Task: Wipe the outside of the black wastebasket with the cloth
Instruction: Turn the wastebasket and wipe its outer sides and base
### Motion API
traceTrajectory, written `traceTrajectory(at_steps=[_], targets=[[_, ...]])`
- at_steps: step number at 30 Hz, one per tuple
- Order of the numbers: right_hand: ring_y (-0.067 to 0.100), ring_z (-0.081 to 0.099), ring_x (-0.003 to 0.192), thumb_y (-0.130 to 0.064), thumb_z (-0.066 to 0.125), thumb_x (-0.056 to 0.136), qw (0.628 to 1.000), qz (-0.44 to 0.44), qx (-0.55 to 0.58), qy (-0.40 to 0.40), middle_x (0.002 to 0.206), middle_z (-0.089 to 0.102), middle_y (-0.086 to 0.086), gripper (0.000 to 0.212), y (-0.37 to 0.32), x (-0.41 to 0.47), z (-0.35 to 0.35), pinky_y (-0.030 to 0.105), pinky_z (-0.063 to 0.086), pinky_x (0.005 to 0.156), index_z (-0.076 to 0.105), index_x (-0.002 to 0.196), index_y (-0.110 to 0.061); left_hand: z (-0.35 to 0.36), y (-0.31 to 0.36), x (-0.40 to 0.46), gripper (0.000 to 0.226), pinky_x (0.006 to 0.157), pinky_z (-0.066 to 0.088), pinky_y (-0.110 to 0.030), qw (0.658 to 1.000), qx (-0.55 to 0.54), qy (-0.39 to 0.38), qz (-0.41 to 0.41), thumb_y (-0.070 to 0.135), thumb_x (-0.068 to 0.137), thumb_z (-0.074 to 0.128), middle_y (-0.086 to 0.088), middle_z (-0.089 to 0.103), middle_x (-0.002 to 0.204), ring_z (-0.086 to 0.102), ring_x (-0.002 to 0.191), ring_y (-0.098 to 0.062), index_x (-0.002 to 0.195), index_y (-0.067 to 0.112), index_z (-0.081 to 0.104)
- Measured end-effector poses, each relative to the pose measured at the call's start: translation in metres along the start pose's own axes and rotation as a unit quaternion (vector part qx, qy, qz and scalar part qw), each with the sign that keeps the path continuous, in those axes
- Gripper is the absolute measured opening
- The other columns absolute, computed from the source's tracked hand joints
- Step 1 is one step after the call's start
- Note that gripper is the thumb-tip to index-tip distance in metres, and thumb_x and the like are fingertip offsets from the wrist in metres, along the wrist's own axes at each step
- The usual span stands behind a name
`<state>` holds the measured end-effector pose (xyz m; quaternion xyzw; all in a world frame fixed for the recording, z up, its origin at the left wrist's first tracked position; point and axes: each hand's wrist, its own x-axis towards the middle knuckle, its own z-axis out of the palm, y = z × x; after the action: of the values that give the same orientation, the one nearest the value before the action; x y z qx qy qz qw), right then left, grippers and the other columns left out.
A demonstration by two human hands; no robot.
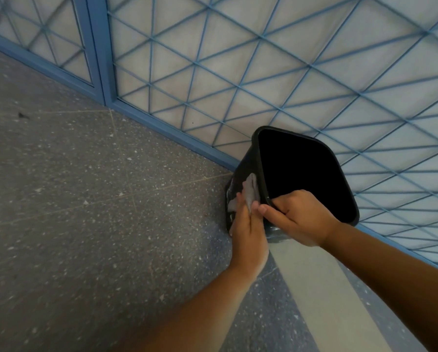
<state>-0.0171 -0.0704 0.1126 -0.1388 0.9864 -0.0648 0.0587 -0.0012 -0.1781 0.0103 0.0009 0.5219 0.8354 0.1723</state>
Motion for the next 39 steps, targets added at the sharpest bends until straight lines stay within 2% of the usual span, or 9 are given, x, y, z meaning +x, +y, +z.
traceTrajectory(at_steps=[4,6,10,14,19,23,31,36,39], targets=[[0.012,0.044,0.045,-0.06,0.024,0.093,1.0,0.0,-0.006,-0.003,0.049,0.046,-0.003,0.062,0.001,0.0,-0.001,0.038,0.042,0.053,0.051,0.057,-0.018,-0.007,-0.016,-0.011,0.053,0.13,0.025,-0.047,0.999,0.048,-0.011,-0.006,0.035,0.112,0.035,-0.002,0.031,0.17,0.023,0.16,-0.021,0.163,0.024,0.026],[0.011,0.045,0.045,-0.06,0.024,0.092,1.0,0.004,-0.003,0.0,0.049,0.047,-0.002,0.061,0.001,-0.002,0.001,0.037,0.042,0.052,0.049,0.055,-0.019,-0.012,-0.018,-0.005,0.05,0.131,0.024,-0.044,0.999,0.039,0.007,-0.012,0.027,0.113,0.033,0.0,0.029,0.17,0.021,0.161,-0.019,0.162,0.028,0.024],[0.011,0.047,0.047,-0.061,0.021,0.093,1.0,-0.002,-0.002,-0.004,0.051,0.049,-0.002,0.064,0.003,-0.001,0.002,0.036,0.043,0.054,0.054,0.059,-0.018,0.006,-0.001,-0.011,0.062,0.132,0.018,-0.042,0.999,0.026,-0.016,0.013,0.054,0.107,0.038,0.008,0.025,0.172,0.016,0.162,-0.013,0.164,0.035,0.021],[0.012,0.046,0.046,-0.059,0.026,0.092,1.0,0.003,0.001,0.003,0.05,0.048,-0.001,0.059,0.003,-0.003,0.0,0.038,0.042,0.053,0.049,0.056,-0.018,-0.009,-0.017,-0.004,0.052,0.131,0.022,-0.045,0.999,0.027,0.0,-0.019,0.028,0.113,0.032,0.0,0.027,0.171,0.019,0.161,-0.019,0.164,0.024,0.022],[0.012,0.044,0.044,-0.058,0.027,0.094,1.0,-0.007,-0.001,0.003,0.048,0.045,-0.002,0.06,0.002,-0.001,0.0,0.035,0.041,0.052,0.05,0.056,-0.018,0.002,-0.006,-0.005,0.059,0.131,0.021,-0.046,1.0,0.02,-0.017,-0.006,0.047,0.108,0.037,0.006,0.026,0.172,0.018,0.161,-0.016,0.163,0.034,0.022],[0.012,0.045,0.046,-0.055,0.031,0.094,1.0,0.001,0.007,0.007,0.049,0.046,-0.002,0.055,0.002,-0.002,0.0,0.038,0.042,0.053,0.047,0.056,-0.019,-0.011,-0.015,0.007,0.05,0.131,0.021,-0.047,0.999,0.021,0.012,-0.034,0.027,0.114,0.03,0.001,0.03,0.17,0.021,0.161,-0.02,0.163,0.024,0.025],[0.012,0.045,0.045,-0.054,0.033,0.093,1.0,0.003,-0.001,0.005,0.048,0.047,-0.001,0.057,0.001,-0.003,-0.001,0.038,0.041,0.052,0.049,0.055,-0.016,-0.013,-0.012,-0.002,0.053,0.131,0.022,-0.045,0.997,0.009,0.005,-0.073,0.036,0.113,0.032,0.0,0.025,0.172,0.02,0.161,-0.018,0.164,0.028,0.024],[0.011,0.042,0.042,-0.055,0.033,0.094,1.0,-0.011,-0.006,0.005,0.046,0.043,-0.003,0.057,0.002,-0.001,0.0,0.032,0.038,0.048,0.047,0.054,-0.018,0.005,0.002,-0.011,0.044,0.131,0.022,-0.04,0.998,-0.044,-0.016,-0.033,0.049,0.107,0.041,0.006,0.024,0.173,0.018,0.161,-0.011,0.147,0.062,0.028],[0.011,0.044,0.044,-0.053,0.034,0.094,1.0,-0.003,0.0,0.001,0.048,0.046,-0.003,0.054,0.003,-0.003,-0.001,0.034,0.04,0.05,0.049,0.056,-0.018,-0.003,-0.007,-0.012,0.057,0.129,0.028,-0.041,0.996,-0.034,0.015,-0.075,0.043,0.109,0.04,-0.003,0.029,0.171,0.029,0.157,-0.016,0.163,0.035,0.023]])
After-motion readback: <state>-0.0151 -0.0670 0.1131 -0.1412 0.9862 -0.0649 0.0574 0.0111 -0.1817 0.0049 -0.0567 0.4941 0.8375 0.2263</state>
